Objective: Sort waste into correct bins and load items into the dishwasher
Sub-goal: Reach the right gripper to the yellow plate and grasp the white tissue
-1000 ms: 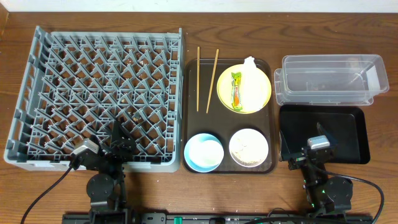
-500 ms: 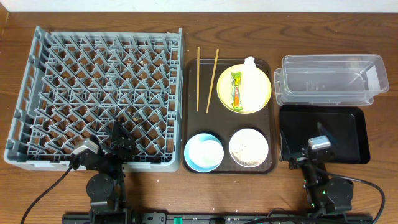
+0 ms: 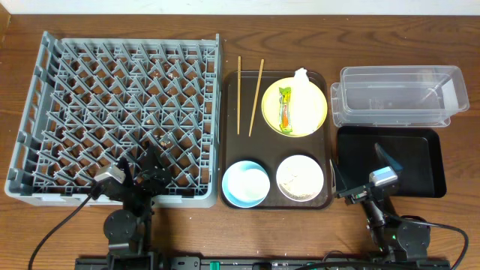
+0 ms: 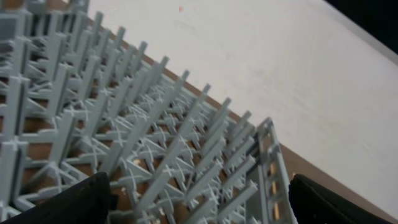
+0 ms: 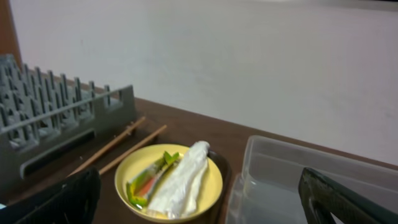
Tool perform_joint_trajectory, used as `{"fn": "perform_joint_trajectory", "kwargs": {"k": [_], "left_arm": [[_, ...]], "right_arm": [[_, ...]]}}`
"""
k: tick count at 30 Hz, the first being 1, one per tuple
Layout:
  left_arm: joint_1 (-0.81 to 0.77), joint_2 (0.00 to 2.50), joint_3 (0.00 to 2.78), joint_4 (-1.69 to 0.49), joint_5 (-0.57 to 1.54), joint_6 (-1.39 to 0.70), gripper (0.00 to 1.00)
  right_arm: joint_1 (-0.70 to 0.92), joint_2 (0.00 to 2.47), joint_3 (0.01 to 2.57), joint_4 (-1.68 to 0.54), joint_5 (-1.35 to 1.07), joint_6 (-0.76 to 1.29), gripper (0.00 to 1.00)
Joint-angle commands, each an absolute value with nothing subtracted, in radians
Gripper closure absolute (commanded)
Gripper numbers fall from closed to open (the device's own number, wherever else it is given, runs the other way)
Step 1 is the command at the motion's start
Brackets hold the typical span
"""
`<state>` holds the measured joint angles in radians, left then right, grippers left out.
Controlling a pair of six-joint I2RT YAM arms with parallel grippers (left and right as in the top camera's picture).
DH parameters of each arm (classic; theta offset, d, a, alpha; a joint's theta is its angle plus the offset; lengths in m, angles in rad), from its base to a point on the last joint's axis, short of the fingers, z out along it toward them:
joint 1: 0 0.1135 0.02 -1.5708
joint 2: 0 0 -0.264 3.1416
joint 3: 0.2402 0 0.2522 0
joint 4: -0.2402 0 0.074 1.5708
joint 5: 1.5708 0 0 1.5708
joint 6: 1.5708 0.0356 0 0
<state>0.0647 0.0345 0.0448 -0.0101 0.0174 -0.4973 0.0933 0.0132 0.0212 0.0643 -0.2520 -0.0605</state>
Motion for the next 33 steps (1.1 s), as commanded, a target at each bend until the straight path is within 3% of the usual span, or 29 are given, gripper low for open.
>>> {"fn": "perform_joint_trajectory", "kwargs": {"k": [1,9,15,20,29,30,31,33], "left_arm": [[0.069,0.091,0.2,-0.043,0.068,-0.485,0.07],[0.069,0.511,0.664,-0.388,0.113,-0.464,0.07],[0.069,0.83,1.002,-0.647,0.331,-0.465,0.07],[0.069,0.982,1.178,-0.808,0.329,-0.459,0.07],[0.069,1.025,1.184,-0.809,0.329,-0.458,0.07],[0.069,1.025,1.184,-0.815,0.33,-0.458,0.07],[0.069,1.025,1.184,-0.823,0.33,-0.458,0.07],[0.069,1.025,1.184,-0.831,0.329,-0.458,0.07]], "right_arm": [[0.081,0.033,0.117,0.06,-0.266,-0.007,0.01],[0.082,0.4,0.456,-0.162,-0.303,0.006,0.01],[0.087,0.794,0.861,-0.523,-0.349,-0.046,0.01],[0.132,1.103,1.192,-0.764,-0.35,-0.046,0.01],[0.178,1.37,1.342,-0.712,-0.56,0.044,0.01],[0.184,1.39,1.341,-0.693,-0.545,0.057,0.02],[0.2,1.414,1.342,-0.683,-0.505,0.065,0.14],[0.237,1.457,1.342,-0.689,-0.358,0.117,0.27]]}}
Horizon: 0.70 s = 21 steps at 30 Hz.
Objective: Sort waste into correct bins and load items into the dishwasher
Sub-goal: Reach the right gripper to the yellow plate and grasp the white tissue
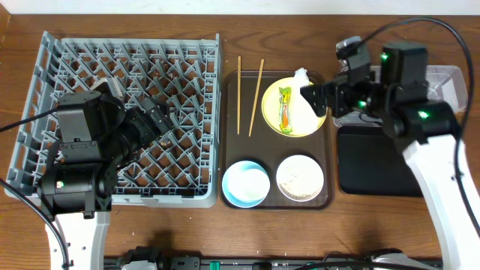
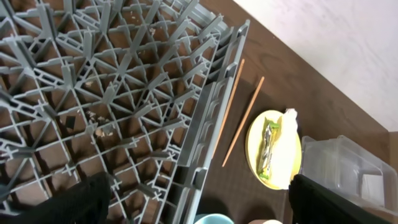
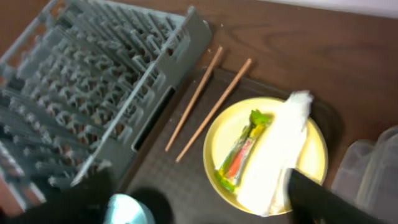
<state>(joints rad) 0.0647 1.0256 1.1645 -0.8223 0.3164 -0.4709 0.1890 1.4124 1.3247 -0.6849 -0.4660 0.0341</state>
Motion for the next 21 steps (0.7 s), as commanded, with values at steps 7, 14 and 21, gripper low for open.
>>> {"fn": "perform_joint_trajectory", "kwargs": {"k": [7,14,21], "left_arm": [[0.069,1.025,1.184,-0.834,0.329,-0.458,0.07],[0.069,1.025,1.184,-0.834,0.329,-0.457,0.07],[0.069,1.025,1.184,-0.834,0.329,-0.458,0.07]], "right_arm": [[0.353,1.672,1.341,-0.684,0.106,0.257,0.33],[0.352,1.89,1.341,-0.571,0.168,0.337,0.39],[0.353,2.054,1.341,-0.492,0.179,0.332,0.54]]}}
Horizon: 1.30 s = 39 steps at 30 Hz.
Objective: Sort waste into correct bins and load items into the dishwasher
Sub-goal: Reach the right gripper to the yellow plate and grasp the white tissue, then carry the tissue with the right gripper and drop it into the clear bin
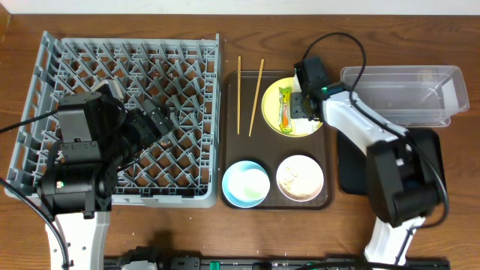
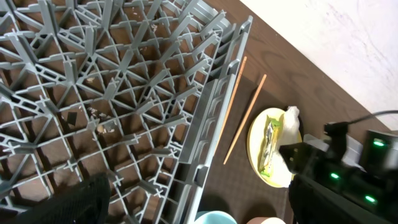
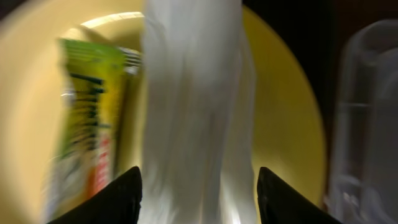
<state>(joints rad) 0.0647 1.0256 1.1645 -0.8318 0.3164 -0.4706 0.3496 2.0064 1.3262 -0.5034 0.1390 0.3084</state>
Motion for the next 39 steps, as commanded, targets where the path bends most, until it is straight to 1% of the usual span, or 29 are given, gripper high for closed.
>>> {"fn": "perform_joint_trajectory", "kwargs": {"k": [1,2,3,7,11,15,19,25,28,30,31,33,34,35,36,39], "left_arm": [[0.069,1.025,1.184,-0.834,0.329,-0.457,0.07],[0.069,1.025,1.184,-0.834,0.329,-0.457,0.07],[0.069,1.025,1.184,-0.834,0.329,-0.457,0.07],[0.069,1.025,1.184,-0.834,0.329,-0.457,0.07],[0.069,1.025,1.184,-0.834,0.329,-0.457,0.07],[0.069,1.025,1.184,-0.834,0.329,-0.457,0.07],[0.069,1.025,1.184,-0.834,0.329,-0.457,0.07],[0.069,1.025,1.184,-0.834,0.329,-0.457,0.07],[0.069,1.025,1.184,-0.834,0.329,-0.458,0.07],[0.069,1.025,1.184,-0.834,0.329,-0.457,0.07],[0.069,1.025,1.184,-0.834,0.329,-0.457,0.07],[0.069,1.025,1.184,-0.834,0.329,-0.457,0.07],[0.069,1.025,1.184,-0.834,0.329,-0.457,0.07],[0.069,1.025,1.184,-0.833,0.329,-0.457,0.07],[0.069,1.025,1.184,-0.834,0.329,-0.457,0.07],[0.069,1.025,1.184,-0.834,0.329,-0.457,0.07]], "right_arm": [[0.353,2.067,1.341,-0.49,0.187,0.332,0.73],[0.353,2.074,1.341,-0.49,0.196,0.334,0.96],[0.35,2.074,1.342,-0.49,0.194,0.337,0.99],[0.347,2.015,1.343,-0.491,0.19,0.337,0.99],[0.334,1.873,1.343,-0.512,0.191,0.355,0.99],[0.282,1.713,1.343,-0.554,0.191,0.487,0.99],[0.178,1.626,1.343,-0.598,0.192,0.663,0.99],[-0.005,1.651,1.338,-0.648,0.201,0.926,0.99],[-0.053,1.695,1.338,-0.64,0.198,0.995,0.99],[-0.068,1.723,1.338,-0.628,0.198,0.999,0.99],[-0.069,1.737,1.338,-0.624,0.197,0.998,0.9],[-0.069,1.744,1.338,-0.625,0.173,0.978,0.64],[-0.068,1.743,1.339,-0.624,0.147,0.949,0.54],[-0.066,1.737,1.34,-0.619,0.126,0.931,0.49],[-0.062,1.728,1.34,-0.611,0.105,0.916,0.47],[-0.039,1.695,1.34,-0.556,-0.001,0.8,0.45]]}}
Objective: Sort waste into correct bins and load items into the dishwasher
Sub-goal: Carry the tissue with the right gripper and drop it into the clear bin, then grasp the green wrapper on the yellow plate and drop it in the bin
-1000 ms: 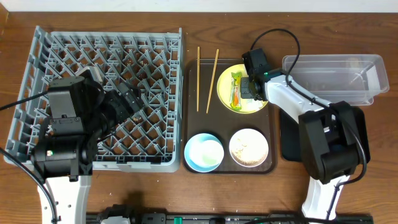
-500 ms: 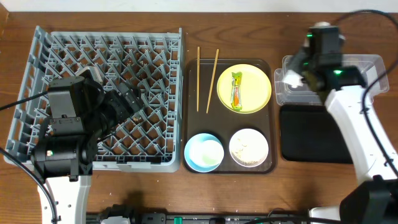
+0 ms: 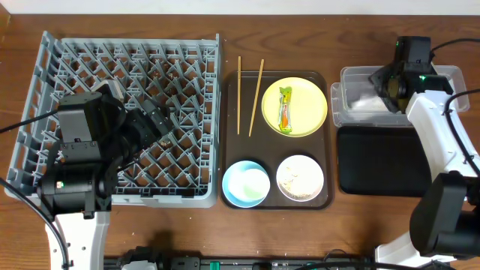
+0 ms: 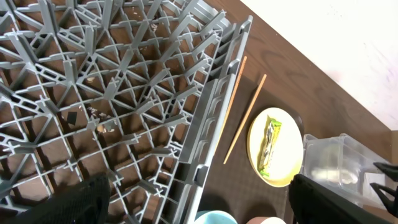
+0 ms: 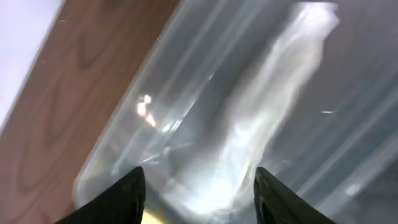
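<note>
The white tissue (image 3: pixel 366 100) (image 5: pixel 261 118) lies inside the upper clear plastic bin (image 3: pixel 435 79). My right gripper (image 3: pixel 387 81) (image 5: pixel 199 175) hovers open just above it, nothing between its fingers. The yellow plate (image 3: pixel 307 118) (image 4: pixel 283 168) on the brown tray holds only a green snack wrapper (image 3: pixel 285 107) (image 4: pixel 269 144). Two chopsticks (image 3: pixel 239 94) (image 4: pixel 244 118) lie left of the plate. A blue bowl (image 3: pixel 246 184) and a white bowl (image 3: pixel 300 178) sit at the tray's near end. My left gripper (image 3: pixel 154 124) (image 4: pixel 199 186) hangs open over the grey dish rack (image 3: pixel 45 112) (image 4: pixel 205 118).
A black tray (image 3: pixel 382 161) lies in front of the two stacked clear bins. The brown serving tray (image 3: pixel 229 150) sits between rack and bins. The rack fills the table's left half and has crumbs on its grid.
The tissue was on the yellow plate between my right gripper's fingers; now it lies in the clear bin with the open gripper above it. The left arm has not moved.
Both arms sat low at the table's front edge. Then the left was raised over the rack and the right near the yellow plate. Then the right gripper's fingers stood around the tissue on the plate. The tissue is now in the clear bin.
</note>
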Tool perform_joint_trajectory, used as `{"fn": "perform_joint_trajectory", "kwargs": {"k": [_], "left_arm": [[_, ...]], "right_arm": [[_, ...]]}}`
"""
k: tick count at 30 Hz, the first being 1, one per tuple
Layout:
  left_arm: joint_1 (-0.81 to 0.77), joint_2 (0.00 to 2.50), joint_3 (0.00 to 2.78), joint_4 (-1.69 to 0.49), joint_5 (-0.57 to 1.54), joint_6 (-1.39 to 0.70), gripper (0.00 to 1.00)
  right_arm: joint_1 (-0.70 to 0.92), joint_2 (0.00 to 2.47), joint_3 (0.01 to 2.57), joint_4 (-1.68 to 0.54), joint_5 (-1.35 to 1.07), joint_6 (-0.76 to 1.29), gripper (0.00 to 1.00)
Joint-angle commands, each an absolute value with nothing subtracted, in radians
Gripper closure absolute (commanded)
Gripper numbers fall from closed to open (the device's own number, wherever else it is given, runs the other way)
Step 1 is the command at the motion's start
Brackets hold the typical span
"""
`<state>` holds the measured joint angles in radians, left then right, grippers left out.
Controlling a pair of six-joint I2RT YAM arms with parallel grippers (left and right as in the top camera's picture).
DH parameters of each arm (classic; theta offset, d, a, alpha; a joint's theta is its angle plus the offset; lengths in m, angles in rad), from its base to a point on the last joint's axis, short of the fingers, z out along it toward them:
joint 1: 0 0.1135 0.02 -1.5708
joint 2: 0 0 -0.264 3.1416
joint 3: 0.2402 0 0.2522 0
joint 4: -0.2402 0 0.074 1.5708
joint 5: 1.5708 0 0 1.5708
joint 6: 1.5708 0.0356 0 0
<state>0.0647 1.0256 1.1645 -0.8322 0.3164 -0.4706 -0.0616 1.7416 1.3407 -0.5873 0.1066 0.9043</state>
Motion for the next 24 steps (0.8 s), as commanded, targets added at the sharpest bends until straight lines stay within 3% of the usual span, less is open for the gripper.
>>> {"fn": "perform_joint_trajectory", "kwargs": {"k": [1,5,8,18,22,24], "left_arm": [[0.069,1.025,1.184,-0.834,0.329,-0.457,0.07],[0.069,1.025,1.184,-0.834,0.329,-0.457,0.07],[0.069,1.025,1.184,-0.834,0.329,-0.458,0.06],[0.069,1.025,1.184,-0.834,0.329,-0.457,0.07],[0.069,1.025,1.184,-0.834,0.329,-0.457,0.07],[0.069,1.025,1.184,-0.834,0.329,-0.457,0.07]], "right_arm": [[-0.025,1.682,1.34,-0.526,-0.059,0.725,0.45],[0.078,1.653,1.34,-0.466,-0.298,0.358,0.45],[0.181,1.669,1.338,-0.524,-0.287,0.245,0.41],[0.432,1.907,1.336,-0.539,0.088,0.307,0.39],[0.441,1.999,1.337,-0.485,0.15,0.397,0.48],[0.439,2.011,1.337,-0.472,0.15,0.424,0.58]]}}
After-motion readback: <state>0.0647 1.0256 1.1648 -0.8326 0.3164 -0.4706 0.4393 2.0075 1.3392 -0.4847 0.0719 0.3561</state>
